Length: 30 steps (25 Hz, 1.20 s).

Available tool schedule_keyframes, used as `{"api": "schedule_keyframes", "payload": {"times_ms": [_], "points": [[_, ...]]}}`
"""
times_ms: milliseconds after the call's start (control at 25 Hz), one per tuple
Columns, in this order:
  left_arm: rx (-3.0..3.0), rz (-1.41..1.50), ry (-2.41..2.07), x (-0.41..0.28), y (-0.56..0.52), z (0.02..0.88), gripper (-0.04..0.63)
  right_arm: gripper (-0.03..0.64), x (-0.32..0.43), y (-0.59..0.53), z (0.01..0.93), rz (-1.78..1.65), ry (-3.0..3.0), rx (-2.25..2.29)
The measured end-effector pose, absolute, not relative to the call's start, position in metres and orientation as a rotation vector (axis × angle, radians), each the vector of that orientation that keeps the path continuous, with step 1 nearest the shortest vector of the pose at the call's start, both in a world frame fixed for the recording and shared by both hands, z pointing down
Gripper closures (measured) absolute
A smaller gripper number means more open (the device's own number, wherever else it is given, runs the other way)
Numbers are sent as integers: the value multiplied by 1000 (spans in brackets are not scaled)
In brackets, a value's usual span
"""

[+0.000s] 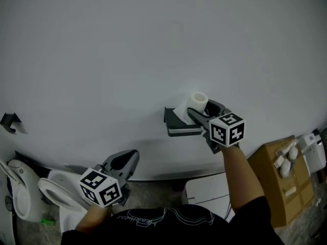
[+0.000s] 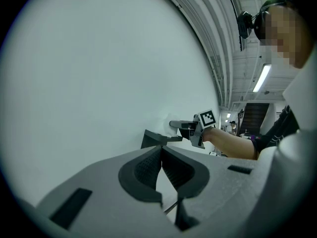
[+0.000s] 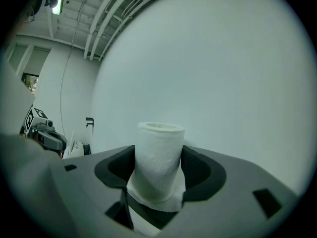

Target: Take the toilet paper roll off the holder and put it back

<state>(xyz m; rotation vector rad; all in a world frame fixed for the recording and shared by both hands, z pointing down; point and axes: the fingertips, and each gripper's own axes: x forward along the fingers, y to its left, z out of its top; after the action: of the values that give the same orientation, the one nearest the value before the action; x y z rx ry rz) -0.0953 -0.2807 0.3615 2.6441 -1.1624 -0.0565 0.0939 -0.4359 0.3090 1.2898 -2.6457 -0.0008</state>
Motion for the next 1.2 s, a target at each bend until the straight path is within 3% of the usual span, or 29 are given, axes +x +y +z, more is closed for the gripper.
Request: {"api": "schedule_keyframes", "payload": {"times_ms": [1200], "points": [[2731,-43,-1068,-52,-214,343,589,328,126,-319,243,-206,-2733,1373]]}}
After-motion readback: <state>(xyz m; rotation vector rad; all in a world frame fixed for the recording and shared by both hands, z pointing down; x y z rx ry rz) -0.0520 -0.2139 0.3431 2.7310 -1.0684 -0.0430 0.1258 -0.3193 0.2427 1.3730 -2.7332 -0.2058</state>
